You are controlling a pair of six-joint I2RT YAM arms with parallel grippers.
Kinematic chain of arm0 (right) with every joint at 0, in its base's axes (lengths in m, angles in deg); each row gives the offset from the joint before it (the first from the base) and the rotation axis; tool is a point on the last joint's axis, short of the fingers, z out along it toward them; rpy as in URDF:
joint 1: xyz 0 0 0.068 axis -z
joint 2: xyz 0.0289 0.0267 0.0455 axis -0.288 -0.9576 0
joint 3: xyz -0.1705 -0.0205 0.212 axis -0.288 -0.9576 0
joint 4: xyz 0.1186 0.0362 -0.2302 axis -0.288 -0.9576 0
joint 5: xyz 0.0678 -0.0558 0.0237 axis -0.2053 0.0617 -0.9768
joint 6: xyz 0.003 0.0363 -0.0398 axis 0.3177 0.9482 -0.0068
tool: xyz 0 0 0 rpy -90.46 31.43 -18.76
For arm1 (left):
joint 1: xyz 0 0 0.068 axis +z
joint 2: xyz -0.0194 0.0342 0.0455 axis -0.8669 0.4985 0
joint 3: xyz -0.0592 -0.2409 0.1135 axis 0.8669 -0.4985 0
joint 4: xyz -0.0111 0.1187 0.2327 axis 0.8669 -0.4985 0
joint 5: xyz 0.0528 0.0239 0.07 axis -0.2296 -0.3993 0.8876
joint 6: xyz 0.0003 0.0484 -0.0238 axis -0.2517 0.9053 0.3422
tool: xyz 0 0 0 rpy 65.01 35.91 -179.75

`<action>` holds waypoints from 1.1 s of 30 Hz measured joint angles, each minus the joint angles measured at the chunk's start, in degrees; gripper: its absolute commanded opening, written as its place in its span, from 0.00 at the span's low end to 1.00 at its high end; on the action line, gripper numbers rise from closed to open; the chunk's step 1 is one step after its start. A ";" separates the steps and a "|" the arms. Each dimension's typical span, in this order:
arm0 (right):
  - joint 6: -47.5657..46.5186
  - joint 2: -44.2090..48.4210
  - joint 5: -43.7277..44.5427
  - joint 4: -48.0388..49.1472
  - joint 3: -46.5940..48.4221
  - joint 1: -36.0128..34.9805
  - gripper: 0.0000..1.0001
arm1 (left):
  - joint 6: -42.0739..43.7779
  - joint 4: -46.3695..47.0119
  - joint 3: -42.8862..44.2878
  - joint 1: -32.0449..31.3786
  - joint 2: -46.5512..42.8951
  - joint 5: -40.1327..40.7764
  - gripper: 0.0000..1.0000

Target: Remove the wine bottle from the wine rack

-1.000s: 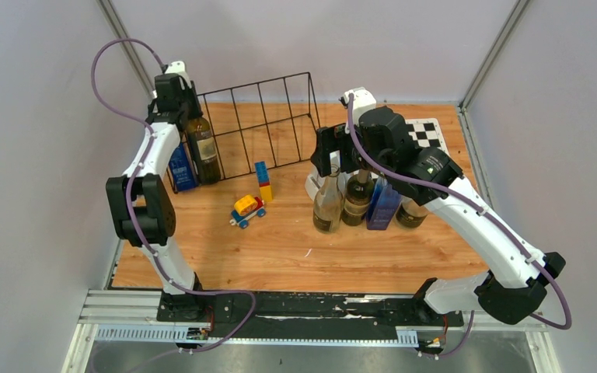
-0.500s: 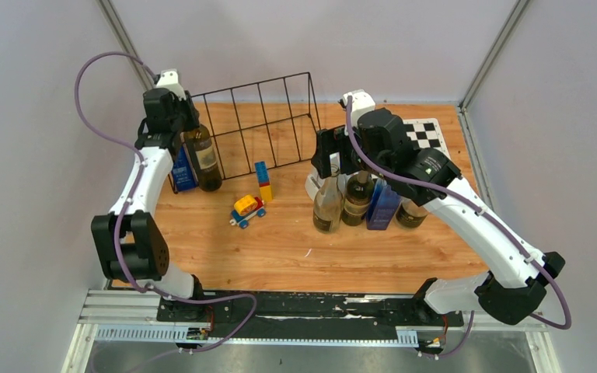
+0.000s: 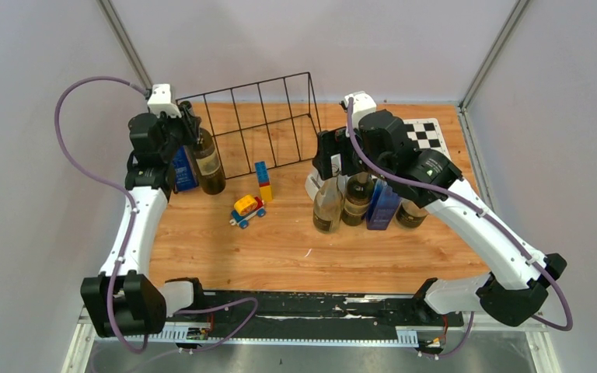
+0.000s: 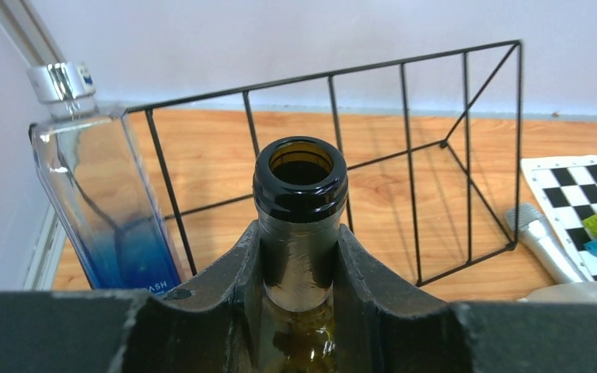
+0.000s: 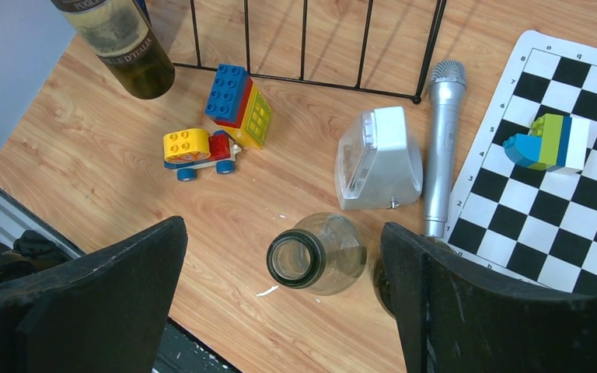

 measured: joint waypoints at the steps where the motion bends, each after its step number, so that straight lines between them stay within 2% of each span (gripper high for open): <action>1: 0.00 0.13 0.07 0.02 -0.11 0.00 0.96 | 0.02 0.31 -0.28 0.00 -1.01 -0.59 0.00; 6: -0.17 0.68 0.90 0.00 -0.24 0.00 0.96 | -0.04 0.96 -0.57 0.00 -5.05 -4.94 0.00; 15: -1.38 2.43 3.06 0.15 -0.37 0.00 0.96 | -2.38 1.16 0.98 -1.53 -5.86 -13.11 0.00; 25: -1.51 5.35 5.64 2.49 -0.83 0.00 0.97 | -0.96 0.87 5.14 -17.68 -8.79 -13.70 0.00; 33: -1.68 9.33 7.10 5.64 -1.99 0.00 0.97 | -0.07 1.73 4.55 -26.32 -9.20 -13.07 0.00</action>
